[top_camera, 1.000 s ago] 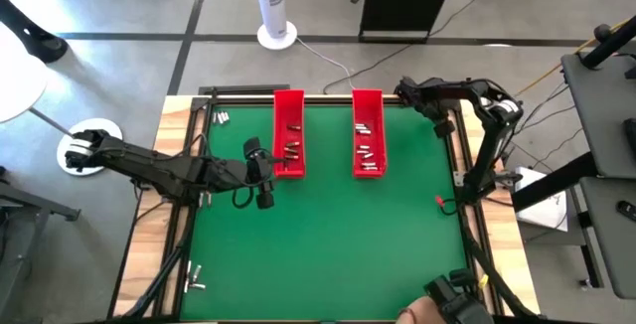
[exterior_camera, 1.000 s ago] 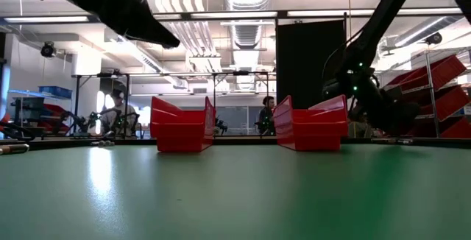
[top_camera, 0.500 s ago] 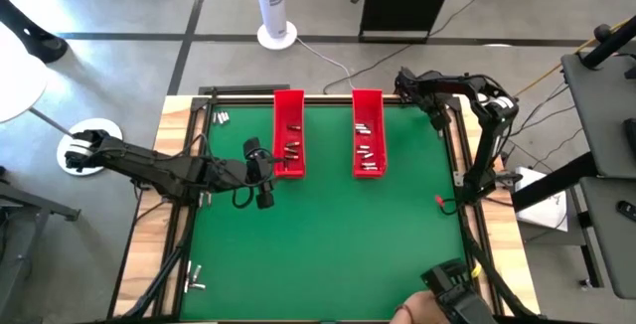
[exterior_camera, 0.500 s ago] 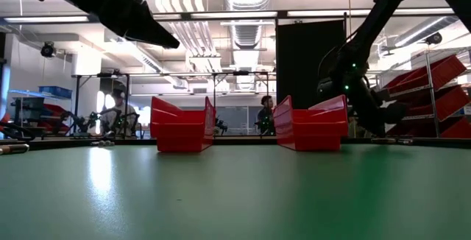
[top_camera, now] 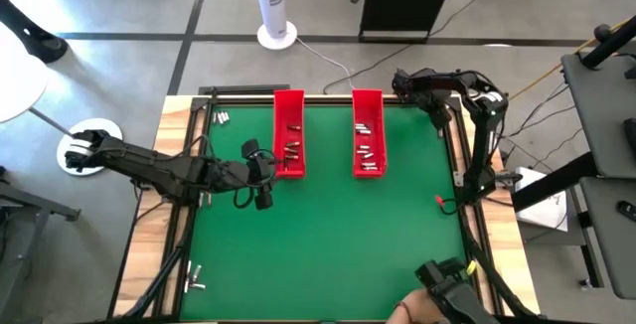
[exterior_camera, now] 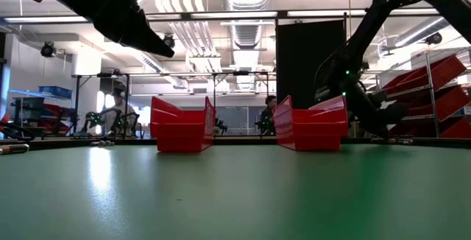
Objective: Sort batteries
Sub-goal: Put the brown battery into the left red bin
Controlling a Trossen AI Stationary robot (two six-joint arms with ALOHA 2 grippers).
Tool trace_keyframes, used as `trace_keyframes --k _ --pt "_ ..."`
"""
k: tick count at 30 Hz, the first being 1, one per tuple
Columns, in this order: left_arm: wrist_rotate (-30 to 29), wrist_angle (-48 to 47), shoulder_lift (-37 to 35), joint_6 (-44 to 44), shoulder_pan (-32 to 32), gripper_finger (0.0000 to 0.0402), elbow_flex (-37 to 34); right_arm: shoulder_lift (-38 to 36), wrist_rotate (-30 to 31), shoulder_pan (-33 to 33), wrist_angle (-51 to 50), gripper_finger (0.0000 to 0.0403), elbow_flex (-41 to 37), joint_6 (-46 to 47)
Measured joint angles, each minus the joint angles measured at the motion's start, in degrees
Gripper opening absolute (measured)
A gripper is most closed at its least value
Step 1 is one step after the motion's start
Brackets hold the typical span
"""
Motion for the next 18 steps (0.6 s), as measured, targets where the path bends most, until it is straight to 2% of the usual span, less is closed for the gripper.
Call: trace_keyframes --k 5,12,18 --pt "0.0 0.0 -0.1 -0.1 0.0 0.0176 -0.9 1.4 -0.6 0.4 -1.4 0.0013 1.1 -3.0" --pt "-1.4 0.2 -1.0 -0.4 0.0 0.0176 -1.1 -3.4 -6.5 2.1 -0.5 0.0013 0.5 -2.3" --pt "-1.4 0.1 -1.4 -1.4 0.0 0.0176 -1.1 -5.9 -2.3 0.7 1.4 0.0013 0.4 -4.3"
